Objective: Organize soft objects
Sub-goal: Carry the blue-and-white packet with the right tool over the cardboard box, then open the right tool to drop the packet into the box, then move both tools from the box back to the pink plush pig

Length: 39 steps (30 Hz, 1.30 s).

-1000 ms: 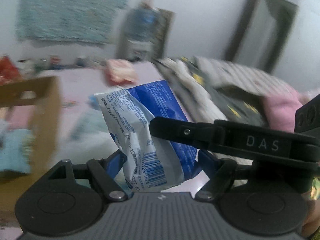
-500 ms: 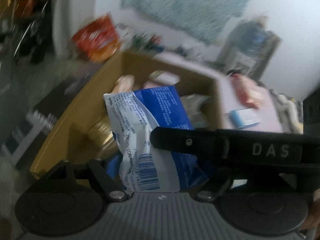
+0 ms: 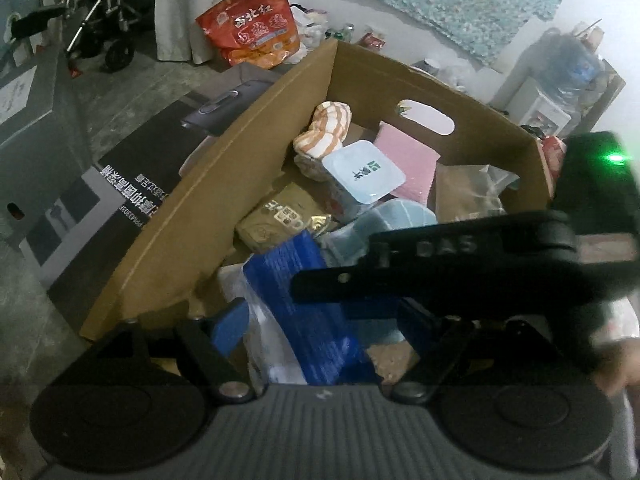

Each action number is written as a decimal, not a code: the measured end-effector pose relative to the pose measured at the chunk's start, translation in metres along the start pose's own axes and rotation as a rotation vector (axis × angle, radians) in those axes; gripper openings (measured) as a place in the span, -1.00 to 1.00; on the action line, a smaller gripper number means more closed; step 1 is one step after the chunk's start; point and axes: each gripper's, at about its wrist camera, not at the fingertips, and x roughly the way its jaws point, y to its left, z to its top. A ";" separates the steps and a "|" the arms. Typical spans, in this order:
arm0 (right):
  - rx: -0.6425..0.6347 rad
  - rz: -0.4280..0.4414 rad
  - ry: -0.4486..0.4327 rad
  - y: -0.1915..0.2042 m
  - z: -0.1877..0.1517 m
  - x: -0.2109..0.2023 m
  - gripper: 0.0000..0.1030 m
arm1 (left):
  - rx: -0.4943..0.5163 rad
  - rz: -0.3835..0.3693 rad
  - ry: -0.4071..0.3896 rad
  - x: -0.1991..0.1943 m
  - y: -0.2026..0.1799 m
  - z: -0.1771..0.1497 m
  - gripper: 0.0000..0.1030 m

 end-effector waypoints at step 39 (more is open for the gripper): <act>0.122 0.094 -0.812 -0.146 -0.213 -0.288 0.50 | 0.433 -0.251 -0.100 -0.056 -0.203 -0.034 0.79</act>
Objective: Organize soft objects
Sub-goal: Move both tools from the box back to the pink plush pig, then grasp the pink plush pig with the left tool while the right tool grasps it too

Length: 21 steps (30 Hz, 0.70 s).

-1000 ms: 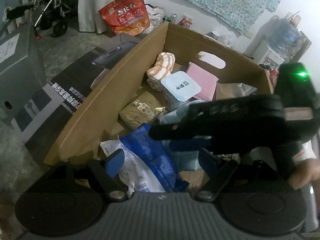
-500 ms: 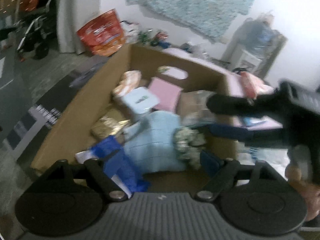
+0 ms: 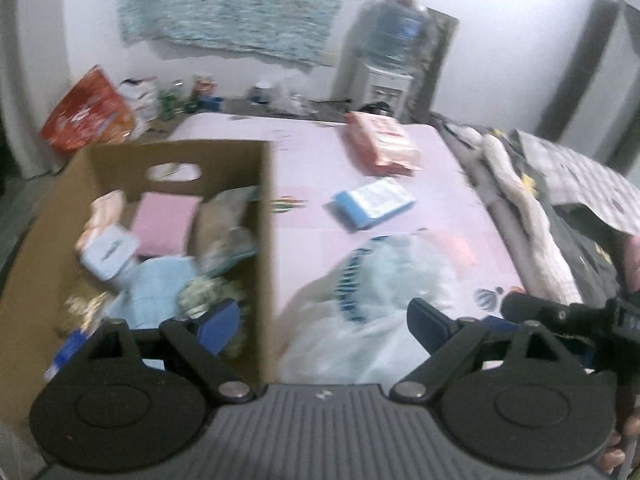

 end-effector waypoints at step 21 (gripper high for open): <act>0.238 -0.161 -0.170 -0.135 0.063 0.010 0.53 | 0.027 -0.070 0.291 0.181 -0.118 0.083 0.40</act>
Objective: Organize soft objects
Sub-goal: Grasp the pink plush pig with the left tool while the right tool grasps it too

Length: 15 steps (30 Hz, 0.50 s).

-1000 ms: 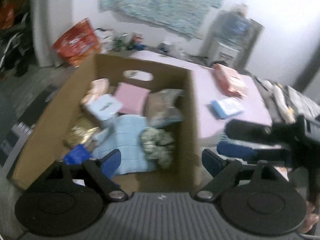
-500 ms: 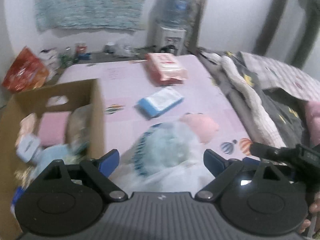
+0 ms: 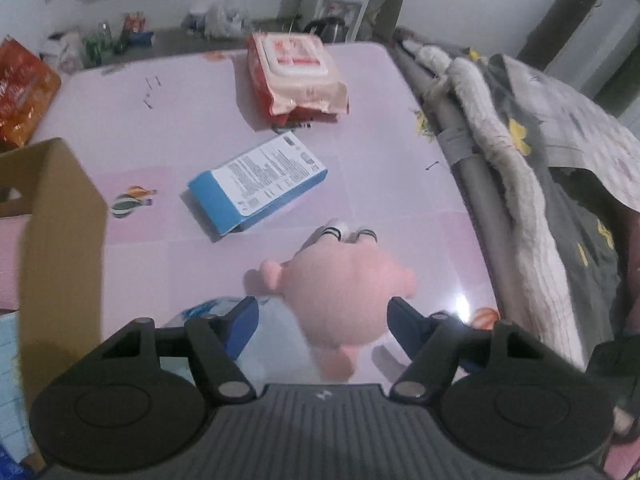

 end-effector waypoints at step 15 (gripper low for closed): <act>-0.007 -0.045 0.064 -0.019 0.012 0.061 0.44 | -0.141 -0.037 0.128 0.069 -0.004 0.033 0.45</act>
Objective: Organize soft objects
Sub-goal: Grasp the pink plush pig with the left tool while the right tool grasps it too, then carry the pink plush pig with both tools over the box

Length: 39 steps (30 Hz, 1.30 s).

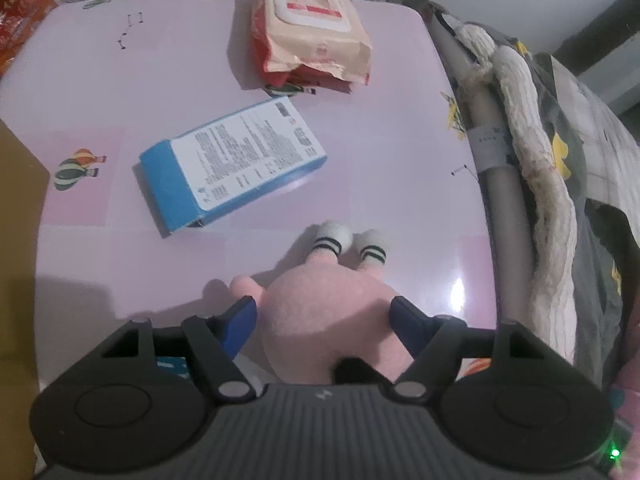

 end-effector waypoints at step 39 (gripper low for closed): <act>-0.524 0.203 -0.120 0.214 -0.120 -0.131 0.32 | 0.007 -0.104 -0.538 -0.277 0.059 -0.175 0.40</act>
